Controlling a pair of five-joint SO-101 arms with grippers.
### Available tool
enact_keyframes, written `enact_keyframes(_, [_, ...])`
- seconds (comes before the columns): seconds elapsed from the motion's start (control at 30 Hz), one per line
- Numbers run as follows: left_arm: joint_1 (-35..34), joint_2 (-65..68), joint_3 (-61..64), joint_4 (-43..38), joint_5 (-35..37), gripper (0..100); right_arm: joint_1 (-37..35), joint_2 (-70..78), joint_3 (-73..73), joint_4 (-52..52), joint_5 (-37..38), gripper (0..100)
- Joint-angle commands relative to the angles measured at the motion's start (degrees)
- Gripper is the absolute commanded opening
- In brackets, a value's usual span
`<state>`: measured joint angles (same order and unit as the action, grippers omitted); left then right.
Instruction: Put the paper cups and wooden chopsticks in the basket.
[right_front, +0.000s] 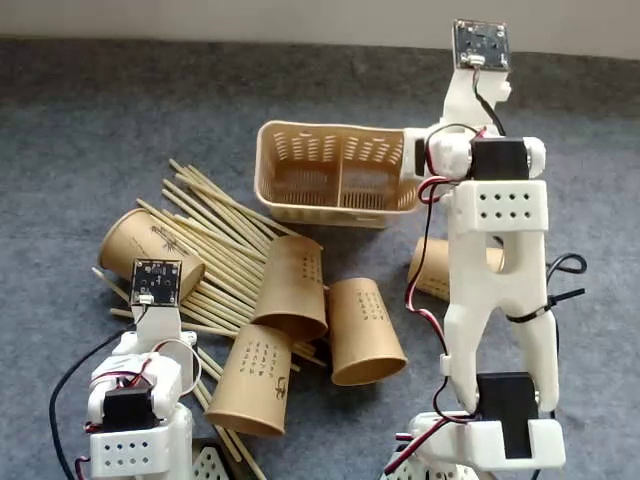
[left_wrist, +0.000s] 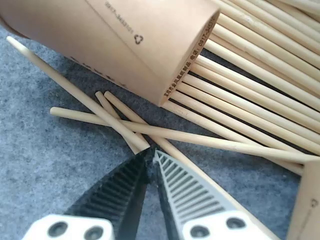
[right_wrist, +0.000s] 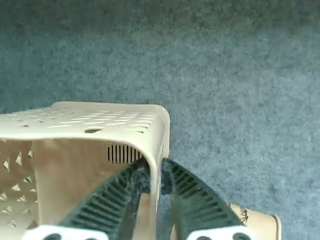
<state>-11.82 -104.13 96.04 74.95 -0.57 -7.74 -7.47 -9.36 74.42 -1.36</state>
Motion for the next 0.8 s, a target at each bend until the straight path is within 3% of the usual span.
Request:
enact_keyframes(0.0, [0.0,-0.4,1.1,0.4,0.4,1,0.4,-0.1,-2.6,-3.7,0.3,12.3])
enact_keyframes(0.33, [0.0,-0.4,1.1,0.4,0.4,1,-2.2,-0.8,-3.6,-4.9,0.3,12.3])
enact_keyframes(0.77, [0.0,-0.4,1.1,0.4,0.4,1,-2.9,-0.7,-15.4,14.9,0.4,12.3])
